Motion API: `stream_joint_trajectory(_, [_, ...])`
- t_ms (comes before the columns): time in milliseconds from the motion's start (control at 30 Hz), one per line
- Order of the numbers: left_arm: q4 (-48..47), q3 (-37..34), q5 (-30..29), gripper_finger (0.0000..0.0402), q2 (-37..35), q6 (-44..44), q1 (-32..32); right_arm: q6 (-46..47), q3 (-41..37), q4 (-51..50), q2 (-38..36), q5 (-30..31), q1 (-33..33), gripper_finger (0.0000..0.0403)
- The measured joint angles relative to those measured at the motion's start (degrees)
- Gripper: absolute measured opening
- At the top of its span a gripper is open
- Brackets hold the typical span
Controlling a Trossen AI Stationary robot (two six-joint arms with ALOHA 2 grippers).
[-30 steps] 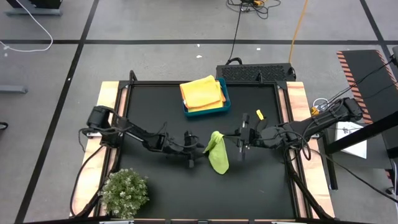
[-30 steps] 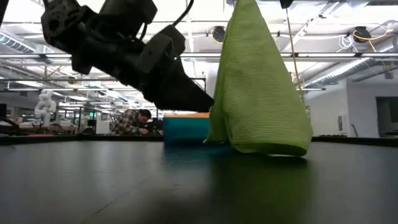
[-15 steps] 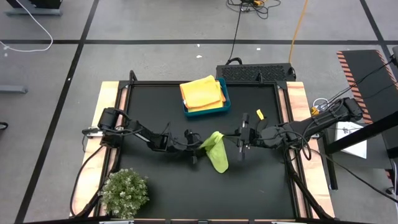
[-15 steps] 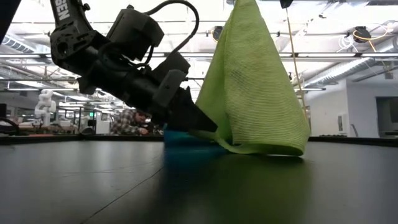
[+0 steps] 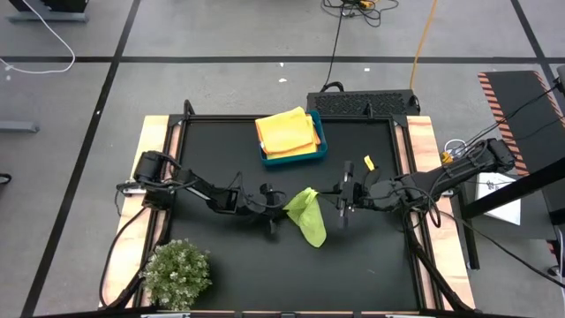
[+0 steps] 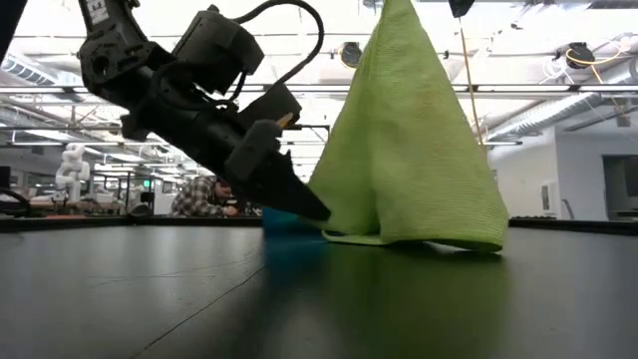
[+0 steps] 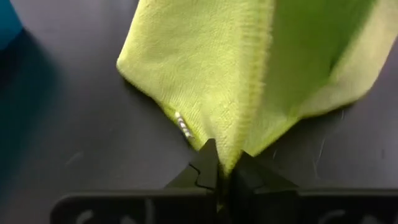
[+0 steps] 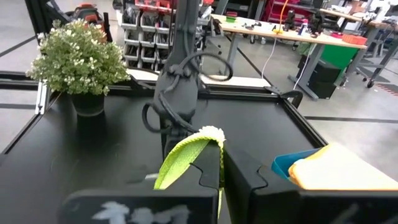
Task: Fold microfiber towels
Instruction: Fold the green microfiber towel
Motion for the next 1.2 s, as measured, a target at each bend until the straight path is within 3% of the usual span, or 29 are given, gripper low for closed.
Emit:
stream_joint_trajectory(133, [-10.75,-0.02,-1.13,0.0006,-6.33,0.83,-0.01,0.04,0.00,-1.04,0.00,-0.02,0.72,0.0000])
stream_joint_trajectory(333, [-26.22,-0.02,-6.59,0.0003,-21.43,2.63,-1.61,1.26,0.00,-6.76,-0.04,-1.69,2.82,0.0000])
stream_joint_trajectory(467, [-31.02,0.00,-8.07,0.0002,-30.59,3.34,-3.94,6.05,0.00,-12.46,-0.04,-8.43,3.69,0.0001])
stream_joint_trajectory(567, [-31.64,0.00,-8.30,0.0002,-34.33,3.39,-5.72,11.45,0.00,-17.86,0.02,-9.10,5.09,0.0012])
stream_joint_trajectory(833, [-32.47,0.00,-8.70,0.0001,-34.72,3.36,-9.41,29.31,-0.02,-31.56,2.40,-9.09,7.04,0.0089])
stream_joint_trajectory(1000, [-33.64,0.00,-9.35,0.0001,-33.01,2.73,-11.07,40.77,-0.73,-34.19,3.91,-9.07,7.31,0.0139])
stream_joint_trajectory(1100, [-33.98,0.00,-9.33,0.0001,-31.38,1.61,-11.80,44.15,-4.65,-27.21,4.47,-8.77,7.21,0.0153])
stream_joint_trajectory(1200, [-33.08,0.00,-9.35,0.0001,-29.77,1.04,-12.51,45.03,-11.79,-11.75,5.77,-9.96,6.47,0.0157])
